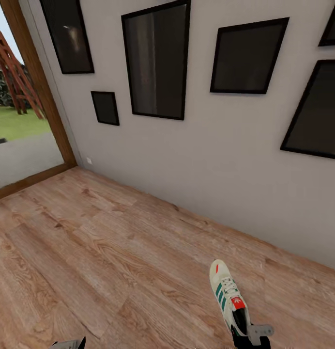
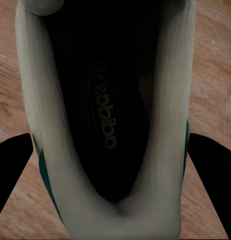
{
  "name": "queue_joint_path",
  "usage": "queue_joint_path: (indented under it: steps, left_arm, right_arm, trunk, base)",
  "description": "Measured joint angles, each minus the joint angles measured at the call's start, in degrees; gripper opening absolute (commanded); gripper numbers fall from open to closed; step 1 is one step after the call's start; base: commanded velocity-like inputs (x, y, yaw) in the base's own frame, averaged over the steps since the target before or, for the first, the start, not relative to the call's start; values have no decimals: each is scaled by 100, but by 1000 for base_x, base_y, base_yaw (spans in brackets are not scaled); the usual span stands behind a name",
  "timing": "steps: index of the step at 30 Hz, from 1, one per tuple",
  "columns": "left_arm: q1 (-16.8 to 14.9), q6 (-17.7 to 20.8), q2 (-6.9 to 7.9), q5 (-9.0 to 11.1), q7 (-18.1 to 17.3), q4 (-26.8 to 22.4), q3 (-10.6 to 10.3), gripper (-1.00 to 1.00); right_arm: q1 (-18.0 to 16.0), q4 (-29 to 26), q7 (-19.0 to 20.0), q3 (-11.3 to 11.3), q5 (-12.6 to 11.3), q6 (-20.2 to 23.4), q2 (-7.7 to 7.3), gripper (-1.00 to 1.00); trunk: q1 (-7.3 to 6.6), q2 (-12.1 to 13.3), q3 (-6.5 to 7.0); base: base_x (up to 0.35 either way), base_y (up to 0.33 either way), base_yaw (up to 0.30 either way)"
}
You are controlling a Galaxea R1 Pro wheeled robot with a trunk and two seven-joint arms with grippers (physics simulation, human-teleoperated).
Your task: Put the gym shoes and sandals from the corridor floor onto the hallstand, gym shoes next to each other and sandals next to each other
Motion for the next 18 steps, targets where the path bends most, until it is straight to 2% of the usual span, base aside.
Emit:
queue_joint_path:
  steps: [18]
  left_arm:
    - [17,0,-14,-15,0,4,-3,100]
  right_arm:
    - [2,8,0,0,7,5,0,-100]
  trunk:
    - [0,0,0]
  base:
    - [0,0,-265]
